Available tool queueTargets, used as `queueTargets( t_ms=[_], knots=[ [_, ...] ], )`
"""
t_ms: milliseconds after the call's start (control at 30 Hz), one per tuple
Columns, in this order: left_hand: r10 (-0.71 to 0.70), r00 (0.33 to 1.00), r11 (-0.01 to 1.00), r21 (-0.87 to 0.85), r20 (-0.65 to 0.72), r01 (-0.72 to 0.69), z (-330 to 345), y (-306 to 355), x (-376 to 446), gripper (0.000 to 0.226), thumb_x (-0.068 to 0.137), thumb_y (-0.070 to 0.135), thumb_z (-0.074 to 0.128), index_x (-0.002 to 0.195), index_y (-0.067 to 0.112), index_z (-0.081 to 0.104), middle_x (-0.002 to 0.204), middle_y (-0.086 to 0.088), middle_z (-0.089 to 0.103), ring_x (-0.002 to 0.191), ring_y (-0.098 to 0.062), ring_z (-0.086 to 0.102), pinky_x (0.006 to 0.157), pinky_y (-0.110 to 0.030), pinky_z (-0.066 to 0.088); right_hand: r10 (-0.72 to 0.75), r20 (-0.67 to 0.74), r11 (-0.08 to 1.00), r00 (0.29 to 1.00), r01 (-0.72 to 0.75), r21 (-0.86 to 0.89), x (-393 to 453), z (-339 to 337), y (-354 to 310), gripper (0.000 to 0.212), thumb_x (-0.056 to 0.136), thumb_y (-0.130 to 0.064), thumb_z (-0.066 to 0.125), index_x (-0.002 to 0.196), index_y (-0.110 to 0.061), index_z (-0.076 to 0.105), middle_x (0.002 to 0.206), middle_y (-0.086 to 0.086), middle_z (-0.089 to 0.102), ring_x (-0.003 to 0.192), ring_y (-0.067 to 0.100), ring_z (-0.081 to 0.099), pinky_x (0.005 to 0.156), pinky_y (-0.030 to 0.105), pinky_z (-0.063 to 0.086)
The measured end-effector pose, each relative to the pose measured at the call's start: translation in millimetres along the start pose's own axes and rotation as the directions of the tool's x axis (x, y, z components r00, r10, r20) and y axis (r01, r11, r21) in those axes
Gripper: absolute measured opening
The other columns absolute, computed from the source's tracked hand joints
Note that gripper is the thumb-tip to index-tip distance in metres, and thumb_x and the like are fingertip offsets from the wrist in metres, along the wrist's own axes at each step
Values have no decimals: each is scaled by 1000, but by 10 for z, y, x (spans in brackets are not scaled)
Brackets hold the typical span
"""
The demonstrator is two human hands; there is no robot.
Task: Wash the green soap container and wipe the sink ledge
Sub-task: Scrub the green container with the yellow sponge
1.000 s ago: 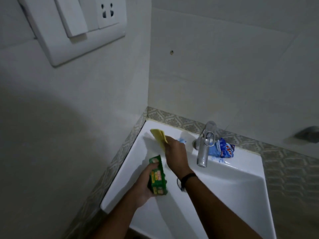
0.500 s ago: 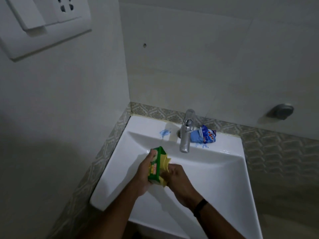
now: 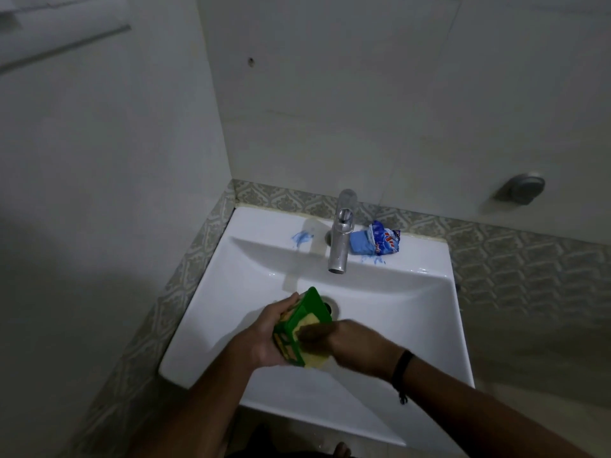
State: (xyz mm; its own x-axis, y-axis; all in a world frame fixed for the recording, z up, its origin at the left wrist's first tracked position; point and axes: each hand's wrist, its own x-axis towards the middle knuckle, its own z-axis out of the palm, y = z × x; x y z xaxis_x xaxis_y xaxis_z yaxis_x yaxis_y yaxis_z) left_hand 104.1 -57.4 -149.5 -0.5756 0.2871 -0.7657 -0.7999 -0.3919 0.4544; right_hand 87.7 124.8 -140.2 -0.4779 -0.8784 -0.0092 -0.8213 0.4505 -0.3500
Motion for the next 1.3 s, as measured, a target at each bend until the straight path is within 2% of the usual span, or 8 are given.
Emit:
queueTargets(
  t_ms=[367,500,567,633,700,900,1100,1300],
  knots=[
    [13,1000,1000,2,-6,-13,51,51,81,48,87,52,53,91,11,78,91,-16,74,87,-31,62,82,-41,50,229,-20,973,973,-229,-2,142,28,243,49,79,9,48,121,-11,64,121,14,65,105,30,63,87,34,50],
    [76,997,997,-11,-26,-76,57,102,171,43,88,49,56,95,10,72,85,-13,72,76,-25,65,72,-32,52,228,-68,888,971,-178,425,175,79,-135,26,80,8,54,91,-2,74,95,15,72,88,28,65,79,33,52],
    [104,995,994,-23,-12,-104,95,66,205,46,89,52,53,98,10,71,88,-15,70,77,-27,64,73,-34,53,545,-99,608,833,-311,731,167,62,-55,17,84,-1,56,86,-1,73,89,13,72,82,26,68,77,37,56],
    [133,991,991,-12,6,-133,215,4,228,51,92,54,47,99,11,72,92,-17,70,79,-29,64,72,-36,53,862,44,147,505,-333,932,251,81,125,17,87,-4,56,80,1,70,83,18,72,81,36,69,75,50,58],
    [183,983,983,-16,-15,-183,322,-16,256,49,94,53,43,96,13,72,89,-15,71,80,-27,65,74,-35,53,929,94,16,359,-292,956,359,116,108,18,87,-4,54,77,1,68,81,21,71,83,41,69,74,51,57],
    [310,946,948,110,-94,-299,261,37,295,44,95,52,44,92,17,71,89,-9,72,78,-23,65,80,-34,50,670,159,104,725,-304,947,166,-20,-32,16,85,8,55,89,10,71,84,21,72,76,30,68,70,35,58],
    [285,958,959,0,23,-285,365,-27,271,46,98,49,39,102,14,70,88,-9,73,79,-22,66,70,-32,53,913,64,50,403,-266,963,350,28,16,22,75,11,46,75,3,66,73,19,68,67,34,66,54,38,57],
    [258,966,959,-116,-29,-259,238,49,271,50,94,54,44,90,16,75,88,-10,75,80,-24,68,75,-37,51,586,-175,687,791,-370,625,199,-27,-103,29,81,-7,66,64,-23,50,61,-5,52,58,2,51,56,14,38]
  ],
)
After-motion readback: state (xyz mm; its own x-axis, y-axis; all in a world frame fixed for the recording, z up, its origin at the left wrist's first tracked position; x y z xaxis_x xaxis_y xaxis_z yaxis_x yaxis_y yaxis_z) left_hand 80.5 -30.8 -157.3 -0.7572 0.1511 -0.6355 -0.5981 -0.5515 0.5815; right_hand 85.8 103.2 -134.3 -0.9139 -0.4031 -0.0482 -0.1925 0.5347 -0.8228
